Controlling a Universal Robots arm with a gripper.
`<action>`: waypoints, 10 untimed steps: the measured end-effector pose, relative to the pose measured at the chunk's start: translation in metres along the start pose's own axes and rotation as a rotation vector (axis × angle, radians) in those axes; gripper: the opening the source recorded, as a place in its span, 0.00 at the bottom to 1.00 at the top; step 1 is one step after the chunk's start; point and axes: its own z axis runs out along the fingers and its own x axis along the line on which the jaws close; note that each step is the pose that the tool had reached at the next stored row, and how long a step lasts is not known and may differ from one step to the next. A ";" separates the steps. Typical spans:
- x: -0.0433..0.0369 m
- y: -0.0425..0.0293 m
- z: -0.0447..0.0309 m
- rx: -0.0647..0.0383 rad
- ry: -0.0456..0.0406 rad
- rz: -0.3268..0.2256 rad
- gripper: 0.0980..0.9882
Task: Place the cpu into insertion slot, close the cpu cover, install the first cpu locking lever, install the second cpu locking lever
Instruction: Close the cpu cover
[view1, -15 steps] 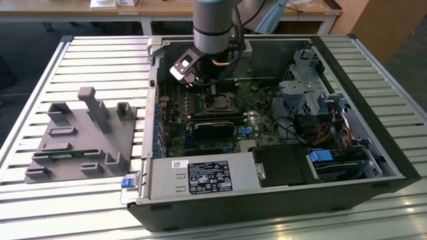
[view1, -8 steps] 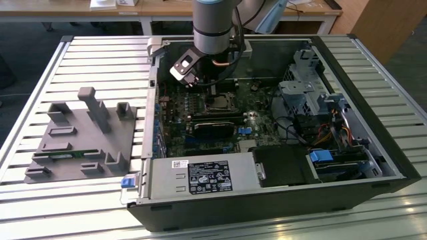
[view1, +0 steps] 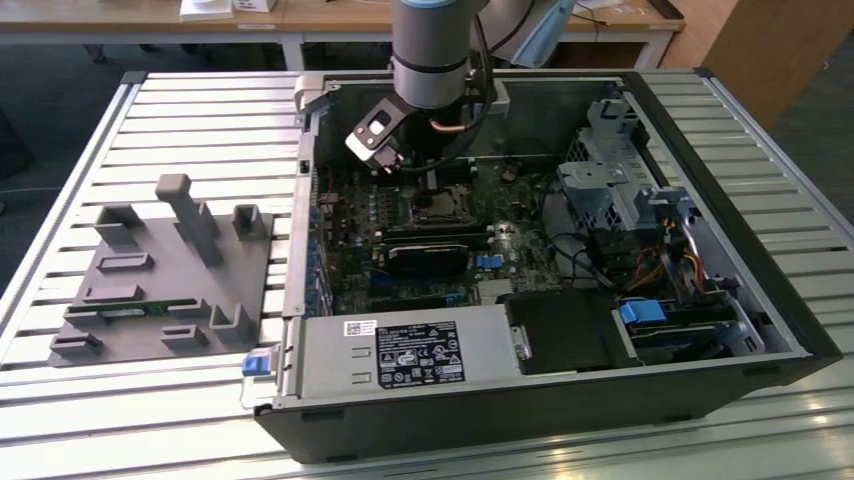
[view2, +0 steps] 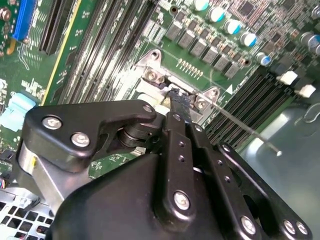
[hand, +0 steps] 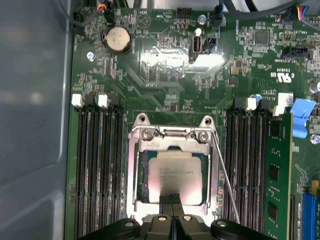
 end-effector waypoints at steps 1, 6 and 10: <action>0.0000 0.0013 0.0000 0.000 0.0007 0.000 0.01; 0.0000 0.0057 -0.0002 0.000 0.0081 0.000 0.01; 0.0001 0.0055 -0.0074 0.000 0.0152 0.000 0.01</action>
